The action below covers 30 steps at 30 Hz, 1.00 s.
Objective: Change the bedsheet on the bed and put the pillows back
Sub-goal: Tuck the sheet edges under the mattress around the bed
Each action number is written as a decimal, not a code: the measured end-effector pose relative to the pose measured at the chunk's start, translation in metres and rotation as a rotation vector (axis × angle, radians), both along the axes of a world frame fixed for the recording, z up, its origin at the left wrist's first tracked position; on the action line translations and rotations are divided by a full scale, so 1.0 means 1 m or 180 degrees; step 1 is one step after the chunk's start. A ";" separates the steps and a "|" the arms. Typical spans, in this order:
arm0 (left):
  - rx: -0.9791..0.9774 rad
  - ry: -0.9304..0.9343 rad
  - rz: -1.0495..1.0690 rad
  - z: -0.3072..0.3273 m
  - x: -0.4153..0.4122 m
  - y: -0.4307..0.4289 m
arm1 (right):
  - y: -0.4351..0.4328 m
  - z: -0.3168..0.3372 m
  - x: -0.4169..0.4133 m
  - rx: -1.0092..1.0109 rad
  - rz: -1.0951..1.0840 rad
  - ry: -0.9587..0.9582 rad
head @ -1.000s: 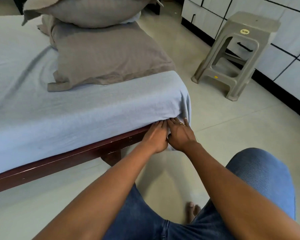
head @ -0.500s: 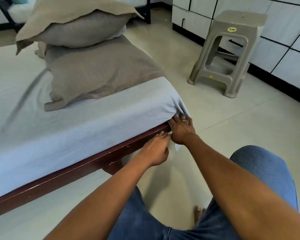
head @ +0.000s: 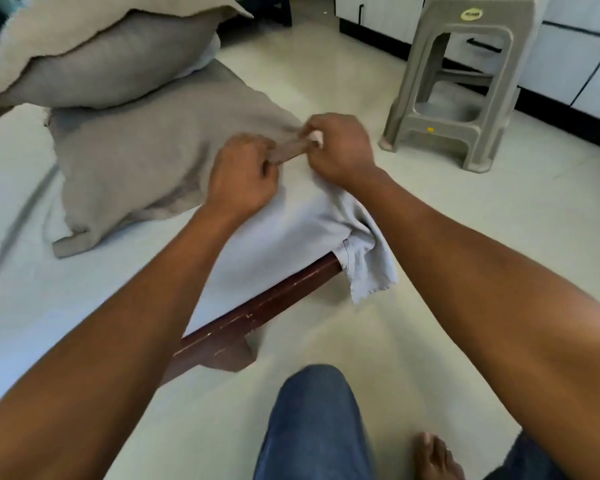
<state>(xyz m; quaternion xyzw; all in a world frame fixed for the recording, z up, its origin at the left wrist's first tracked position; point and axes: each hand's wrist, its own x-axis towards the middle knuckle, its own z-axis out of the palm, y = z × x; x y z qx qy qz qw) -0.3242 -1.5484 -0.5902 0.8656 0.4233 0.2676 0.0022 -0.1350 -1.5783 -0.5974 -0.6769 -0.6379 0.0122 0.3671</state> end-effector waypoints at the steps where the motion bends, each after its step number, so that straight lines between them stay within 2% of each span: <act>1: 0.0079 0.0250 0.0099 -0.003 -0.001 0.017 | 0.019 0.002 -0.006 0.0002 0.0310 -0.0157; 4: 0.0183 0.0923 0.0732 -0.017 0.000 0.052 | 0.080 0.005 -0.019 -0.0147 0.0930 -0.0655; 6: 0.0293 0.1045 0.0802 -0.028 -0.001 0.052 | 0.093 -0.004 -0.031 -0.0387 0.1122 -0.0881; 9: -0.0003 0.1127 0.0864 -0.034 0.000 0.051 | 0.099 -0.020 -0.041 -0.0716 0.1311 -0.0882; 18: -0.0711 0.1121 0.0820 -0.016 0.010 0.051 | 0.098 -0.002 -0.042 -0.1206 0.1112 -0.1014; 23: -0.1007 0.1317 0.0751 -0.011 0.011 0.059 | 0.106 -0.004 -0.043 -0.1367 0.0994 -0.1073; 30: -0.0966 0.1366 0.0811 -0.029 0.009 0.061 | 0.107 -0.017 -0.044 -0.1283 0.0982 -0.1122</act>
